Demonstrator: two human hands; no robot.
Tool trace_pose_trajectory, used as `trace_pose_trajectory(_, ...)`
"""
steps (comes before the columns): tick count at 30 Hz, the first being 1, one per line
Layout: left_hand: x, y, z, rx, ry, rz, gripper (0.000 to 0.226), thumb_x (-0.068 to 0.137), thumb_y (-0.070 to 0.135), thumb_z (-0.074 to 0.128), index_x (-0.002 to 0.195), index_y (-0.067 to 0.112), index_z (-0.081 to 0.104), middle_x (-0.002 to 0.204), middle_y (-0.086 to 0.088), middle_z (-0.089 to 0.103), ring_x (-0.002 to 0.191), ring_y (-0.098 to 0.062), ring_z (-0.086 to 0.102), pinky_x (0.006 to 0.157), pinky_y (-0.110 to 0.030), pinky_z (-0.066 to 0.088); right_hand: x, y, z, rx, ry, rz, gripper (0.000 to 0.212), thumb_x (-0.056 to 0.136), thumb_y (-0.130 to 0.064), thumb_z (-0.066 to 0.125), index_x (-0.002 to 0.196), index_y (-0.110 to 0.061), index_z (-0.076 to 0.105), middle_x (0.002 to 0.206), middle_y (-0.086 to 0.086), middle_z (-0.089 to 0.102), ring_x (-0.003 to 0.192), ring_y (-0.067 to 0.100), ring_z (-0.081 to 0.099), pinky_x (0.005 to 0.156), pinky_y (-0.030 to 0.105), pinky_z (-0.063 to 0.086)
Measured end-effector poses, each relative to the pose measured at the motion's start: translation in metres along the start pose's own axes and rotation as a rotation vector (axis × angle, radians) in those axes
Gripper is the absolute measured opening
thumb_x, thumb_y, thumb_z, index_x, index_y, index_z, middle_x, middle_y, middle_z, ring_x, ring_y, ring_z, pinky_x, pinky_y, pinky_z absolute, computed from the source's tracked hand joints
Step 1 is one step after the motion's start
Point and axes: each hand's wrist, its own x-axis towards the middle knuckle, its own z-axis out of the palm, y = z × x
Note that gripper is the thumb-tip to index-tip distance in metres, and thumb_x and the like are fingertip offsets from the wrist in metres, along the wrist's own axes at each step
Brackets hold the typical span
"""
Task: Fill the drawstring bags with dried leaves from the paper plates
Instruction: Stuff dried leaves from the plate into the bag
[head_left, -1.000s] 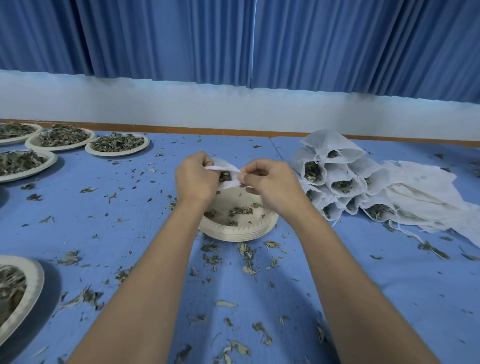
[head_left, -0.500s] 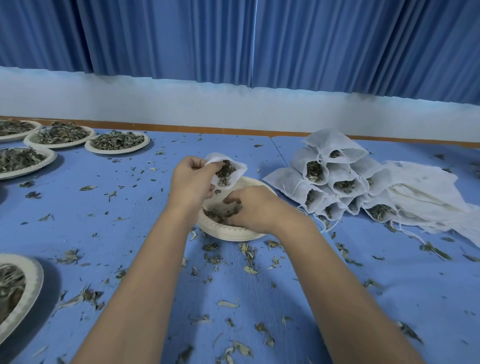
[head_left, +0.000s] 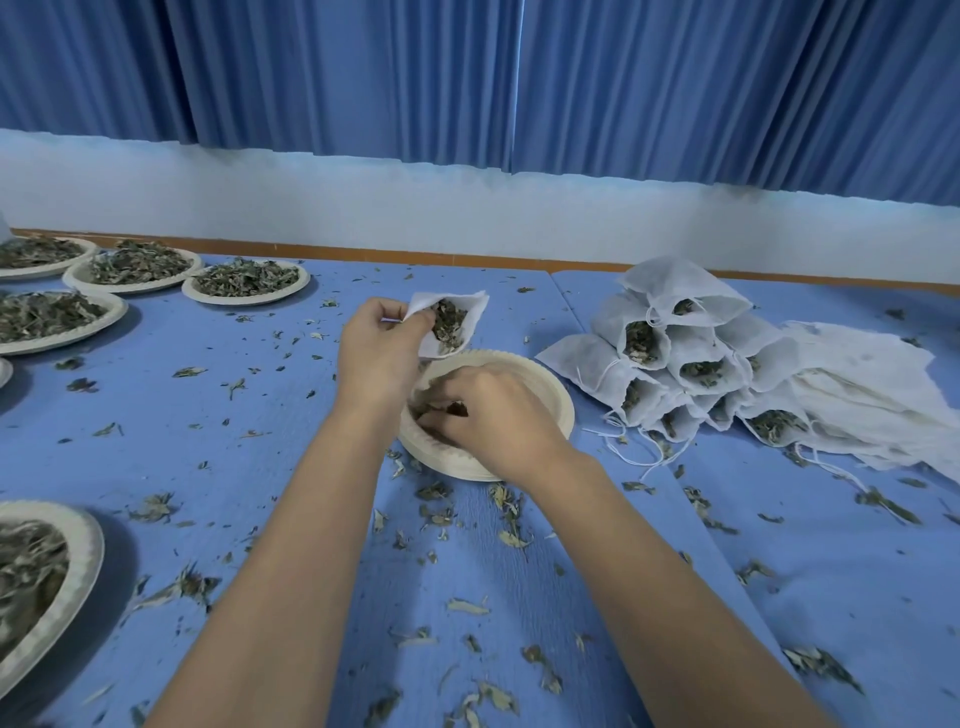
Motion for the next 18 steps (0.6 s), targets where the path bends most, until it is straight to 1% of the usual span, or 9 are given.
trace_pose_trajectory(2, -0.001, 0.001, 0.000, 0.001, -0.007, -0.012, 0.021, 0.089, 0.022, 0.062, 0.073, 0.022, 0.048, 0.071, 0.005, 0.050, 0.049, -0.009, 0.041, 0.047, -0.021, 0.032, 0.000, -0.004, 0.003, -0.053, -0.056, 0.001, 0.022, 0.093, -0.026, 0.057, 0.109, -0.027, 0.072, 0.101, 0.002, 0.072, 0.096, 0.019, 0.060, 0.074, 0.037, 0.052)
trace_pose_trajectory(3, -0.001, 0.003, 0.000, 0.000, -0.007, -0.015, 0.021, 0.089, 0.022, 0.062, 0.073, 0.021, 0.048, 0.071, 0.005, 0.049, 0.049, -0.009, 0.039, 0.046, -0.021, 0.031, 0.001, -0.004, 0.003, -0.085, -0.065, 0.017, 0.022, 0.093, -0.025, 0.057, 0.108, -0.029, 0.072, 0.099, 0.002, 0.072, 0.095, 0.020, 0.061, 0.073, 0.038, 0.052)
trace_pose_trajectory(5, 0.001, 0.007, -0.004, 0.013, 0.010, 0.001, 0.022, 0.089, 0.022, 0.062, 0.072, 0.021, 0.048, 0.070, 0.004, 0.050, 0.046, -0.008, 0.038, 0.042, -0.020, 0.030, 0.002, -0.001, 0.001, -0.167, -0.047, 0.045, 0.021, 0.091, -0.023, 0.058, 0.103, -0.031, 0.074, 0.096, 0.001, 0.072, 0.094, 0.020, 0.060, 0.072, 0.036, 0.051)
trace_pose_trajectory(7, 0.004, 0.014, -0.010, 0.044, 0.058, 0.046, 0.023, 0.088, 0.022, 0.063, 0.071, 0.021, 0.048, 0.070, 0.005, 0.051, 0.051, -0.009, 0.041, 0.048, -0.023, 0.032, 0.003, 0.006, -0.003, -0.233, -0.012, 0.093, 0.021, 0.088, -0.020, 0.059, 0.098, -0.030, 0.075, 0.097, -0.002, 0.071, 0.095, 0.020, 0.060, 0.069, 0.031, 0.048)
trace_pose_trajectory(9, 0.008, 0.019, -0.015, 0.076, 0.096, 0.093, 0.023, 0.087, 0.023, 0.064, 0.069, 0.023, 0.048, 0.069, 0.007, 0.051, 0.057, -0.009, 0.044, 0.054, -0.025, 0.033, 0.002, 0.016, -0.008, -0.243, 0.021, 0.161, 0.021, 0.088, -0.017, 0.059, 0.096, -0.028, 0.075, 0.098, -0.004, 0.070, 0.095, 0.019, 0.060, 0.065, 0.027, 0.041)
trace_pose_trajectory(11, 0.009, 0.020, -0.016, 0.115, 0.108, 0.111, 0.023, 0.086, 0.024, 0.065, 0.069, 0.024, 0.048, 0.069, 0.008, 0.050, 0.059, -0.007, 0.045, 0.055, -0.024, 0.032, 0.001, 0.021, -0.011, -0.203, 0.044, 0.192, 0.019, 0.089, -0.018, 0.059, 0.096, -0.025, 0.075, 0.099, -0.004, 0.071, 0.095, 0.018, 0.060, 0.065, 0.026, 0.040)
trace_pose_trajectory(13, 0.009, 0.017, -0.013, 0.131, 0.106, 0.101, 0.023, 0.086, 0.024, 0.064, 0.070, 0.024, 0.048, 0.069, 0.008, 0.050, 0.060, -0.007, 0.045, 0.056, -0.024, 0.033, 0.001, 0.019, -0.011, -0.084, 0.082, 0.186, 0.020, 0.091, -0.021, 0.058, 0.104, -0.024, 0.073, 0.107, -0.004, 0.070, 0.097, 0.016, 0.061, 0.071, 0.026, 0.045)
trace_pose_trajectory(15, 0.008, 0.014, -0.010, 0.138, 0.095, 0.089, 0.023, 0.086, 0.023, 0.064, 0.070, 0.023, 0.048, 0.070, 0.007, 0.050, 0.061, -0.008, 0.045, 0.057, -0.025, 0.033, 0.005, 0.018, -0.009, 0.016, 0.089, 0.179, 0.028, 0.093, -0.020, 0.053, 0.118, -0.022, 0.066, 0.117, 0.000, 0.067, 0.102, 0.019, 0.061, 0.080, 0.031, 0.050)
trace_pose_trajectory(18, 0.008, 0.012, -0.007, 0.123, 0.086, 0.090, 0.023, 0.086, 0.022, 0.064, 0.070, 0.023, 0.049, 0.069, 0.007, 0.050, 0.060, -0.007, 0.046, 0.056, -0.024, 0.033, 0.017, 0.017, -0.003, -0.084, -0.074, 0.173, 0.035, 0.096, -0.019, 0.046, 0.128, -0.017, 0.058, 0.123, 0.009, 0.062, 0.106, 0.027, 0.058, 0.085, 0.039, 0.050)
